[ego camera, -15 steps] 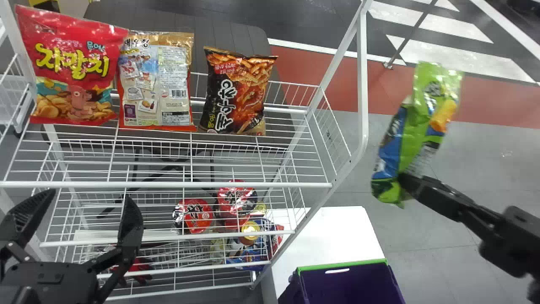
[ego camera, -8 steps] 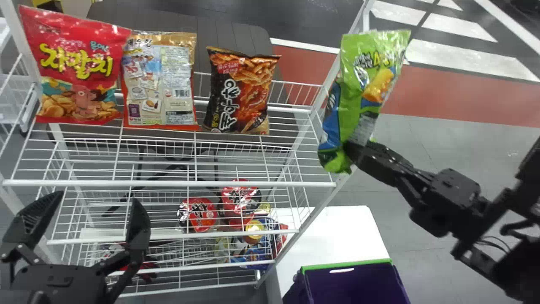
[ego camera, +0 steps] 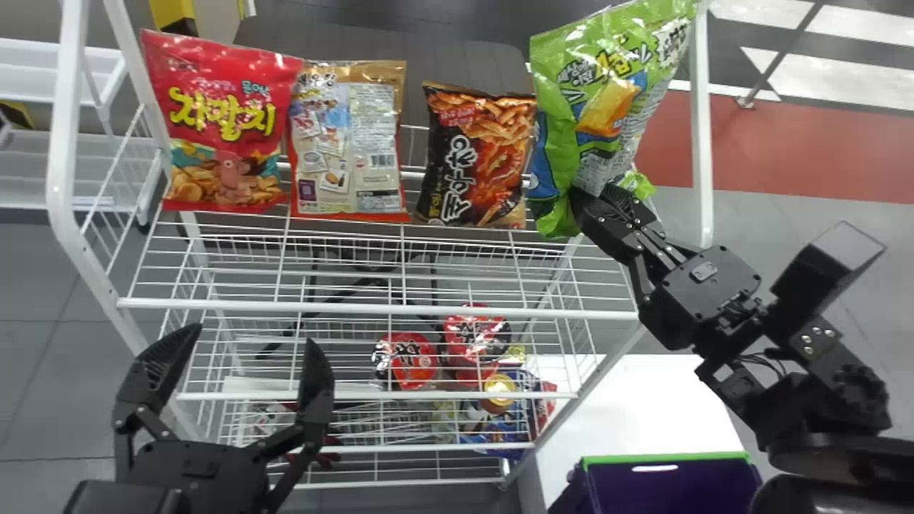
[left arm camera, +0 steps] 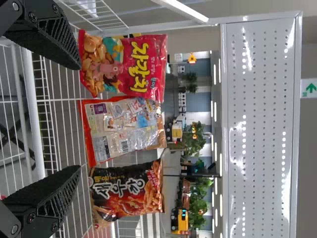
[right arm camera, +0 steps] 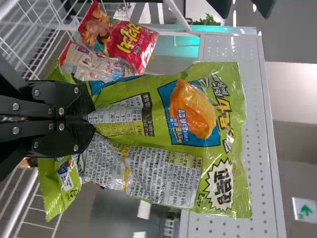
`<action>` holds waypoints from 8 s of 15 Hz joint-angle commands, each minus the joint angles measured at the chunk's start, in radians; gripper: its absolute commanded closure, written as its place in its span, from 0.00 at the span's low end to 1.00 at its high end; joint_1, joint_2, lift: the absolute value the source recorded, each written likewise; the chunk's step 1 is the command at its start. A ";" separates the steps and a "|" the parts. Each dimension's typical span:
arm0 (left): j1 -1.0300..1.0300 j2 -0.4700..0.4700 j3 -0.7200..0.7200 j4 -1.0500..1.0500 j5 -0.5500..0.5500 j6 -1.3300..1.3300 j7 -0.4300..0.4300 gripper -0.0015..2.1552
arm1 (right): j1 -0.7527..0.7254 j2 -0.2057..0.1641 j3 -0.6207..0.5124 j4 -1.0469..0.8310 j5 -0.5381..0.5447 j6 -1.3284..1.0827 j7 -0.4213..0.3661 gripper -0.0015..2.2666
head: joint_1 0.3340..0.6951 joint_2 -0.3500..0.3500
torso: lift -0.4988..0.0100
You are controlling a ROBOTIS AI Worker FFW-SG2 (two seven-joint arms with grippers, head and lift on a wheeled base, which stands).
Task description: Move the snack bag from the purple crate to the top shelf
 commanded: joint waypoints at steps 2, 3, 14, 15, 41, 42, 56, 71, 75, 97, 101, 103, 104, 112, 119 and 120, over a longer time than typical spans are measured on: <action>-0.001 -0.001 0.003 0.012 0.001 -0.013 -0.001 0.05 | -0.074 0.002 0.035 0.184 0.023 -0.127 -0.087 0.99 | 1.00 0.25 | 0.98; -0.003 -0.001 0.006 0.015 0.004 -0.019 -0.002 0.05 | -0.094 0.002 0.035 0.241 0.023 -0.164 -0.130 0.99 | 1.00 0.26 | 0.98; -0.005 0.001 0.025 0.038 0.016 -0.053 -0.005 0.05 | -0.275 0.002 0.039 0.617 0.034 -0.321 -0.313 0.99 | 1.00 0.21 | 0.98; -0.006 0.001 0.025 0.040 0.016 -0.053 -0.007 0.05 | -0.283 0.002 0.044 0.626 0.040 -0.321 -0.339 0.99 | 1.00 0.21 | 0.98; -0.020 0.004 0.031 0.052 0.022 -0.056 -0.018 0.05 | -0.482 0.002 0.091 0.950 0.117 -0.339 -0.597 0.99 | 1.00 0.20 | 0.98; -0.021 0.006 0.031 0.052 0.026 -0.056 -0.018 0.05 | -0.485 0.002 0.091 0.951 0.115 -0.336 -0.597 0.99 | 1.00 0.20 | 0.98; -0.026 0.002 0.037 0.068 0.035 -0.059 -0.019 0.05 | -0.518 0.002 0.091 0.990 0.114 -0.265 -0.627 0.49 | 1.00 0.20 | 0.98; -0.024 0.004 0.032 0.072 0.030 -0.065 -0.011 0.05 | -0.438 0.002 0.121 0.904 0.092 -0.275 -0.649 0.06 | 1.00 0.18 | 0.98; -0.024 0.004 0.038 0.069 0.032 -0.083 -0.018 0.05 | -0.298 0.002 0.216 0.629 0.084 -0.186 -0.647 0.06 | 1.00 0.22 | 0.98; -0.021 -0.100 0.336 0.017 0.164 0.003 -0.111 0.06 | 0.466 -0.072 0.355 -0.129 -0.003 -0.094 -0.531 0.06 | 1.00 0.75 | 0.98; -0.021 -0.100 0.322 0.022 0.156 0.006 -0.134 0.06 | 0.455 -0.069 0.341 -0.121 -0.018 -0.066 -0.531 0.06 | 1.00 0.71 | 0.98; -0.021 -0.099 0.322 0.022 0.156 0.006 -0.142 0.06 | 0.452 -0.066 0.335 -0.116 -0.021 -0.069 -0.529 0.06 | 1.00 0.69 | 0.98; -0.021 -0.099 0.322 0.022 0.156 0.006 -0.142 0.06 | 0.452 -0.066 0.335 -0.116 -0.024 -0.072 -0.528 0.06 | 1.00 0.68 | 0.98; -0.021 -0.100 0.315 0.028 0.141 0.006 -0.146 0.06 | 0.430 -0.060 0.326 -0.101 -0.043 -0.090 -0.518 0.06 | 1.00 0.66 | 0.98; -0.026 -0.100 0.310 0.029 0.139 0.006 -0.148 0.06 | 0.429 -0.057 0.308 -0.102 -0.046 -0.100 -0.511 0.06 | 1.00 0.65 | 0.98; -0.026 -0.100 0.307 0.025 0.137 0.006 -0.146 0.06 | 0.430 -0.057 0.306 -0.102 -0.047 -0.103 -0.511 0.06 | 1.00 0.64 | 0.98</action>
